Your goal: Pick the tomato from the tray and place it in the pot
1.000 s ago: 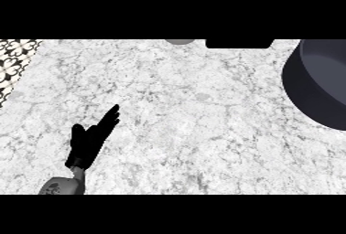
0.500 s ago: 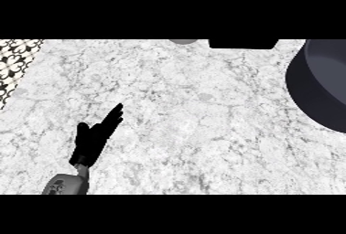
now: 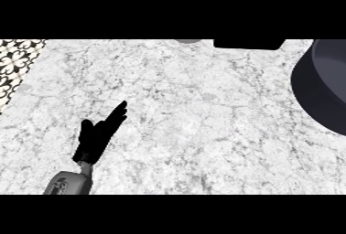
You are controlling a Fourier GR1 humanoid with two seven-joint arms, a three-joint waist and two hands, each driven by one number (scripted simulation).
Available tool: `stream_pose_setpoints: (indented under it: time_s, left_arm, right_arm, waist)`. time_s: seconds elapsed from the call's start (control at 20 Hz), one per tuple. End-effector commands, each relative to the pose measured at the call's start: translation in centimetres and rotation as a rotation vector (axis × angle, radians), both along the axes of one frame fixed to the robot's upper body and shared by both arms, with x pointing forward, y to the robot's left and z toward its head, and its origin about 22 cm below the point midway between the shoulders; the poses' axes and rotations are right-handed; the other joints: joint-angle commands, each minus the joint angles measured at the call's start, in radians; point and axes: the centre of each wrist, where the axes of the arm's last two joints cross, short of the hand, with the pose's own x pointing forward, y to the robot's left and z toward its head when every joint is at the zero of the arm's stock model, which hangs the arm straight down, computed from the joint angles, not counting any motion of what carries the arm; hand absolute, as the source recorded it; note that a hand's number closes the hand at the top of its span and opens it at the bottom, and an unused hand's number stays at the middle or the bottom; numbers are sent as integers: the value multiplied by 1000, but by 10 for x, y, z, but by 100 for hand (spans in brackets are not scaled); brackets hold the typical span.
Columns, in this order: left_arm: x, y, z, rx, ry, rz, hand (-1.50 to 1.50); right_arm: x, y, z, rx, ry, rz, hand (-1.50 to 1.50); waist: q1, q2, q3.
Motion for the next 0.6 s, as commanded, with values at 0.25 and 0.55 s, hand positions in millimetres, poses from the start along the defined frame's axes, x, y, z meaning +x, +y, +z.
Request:
stream_pose_setpoints:
  time_s: [0.25,0.55]
  left_arm:
    - [2,-1,2,3,-16,-22,0]
    - [8,-11,6,-5,-11,-18,0]
  right_arm:
    - [30,32,-26,-151,339,-82,150]
    - [43,49,-36,-18,617,-187,-150]
  waist:
    - [33,13,2]
    - [25,13,2]
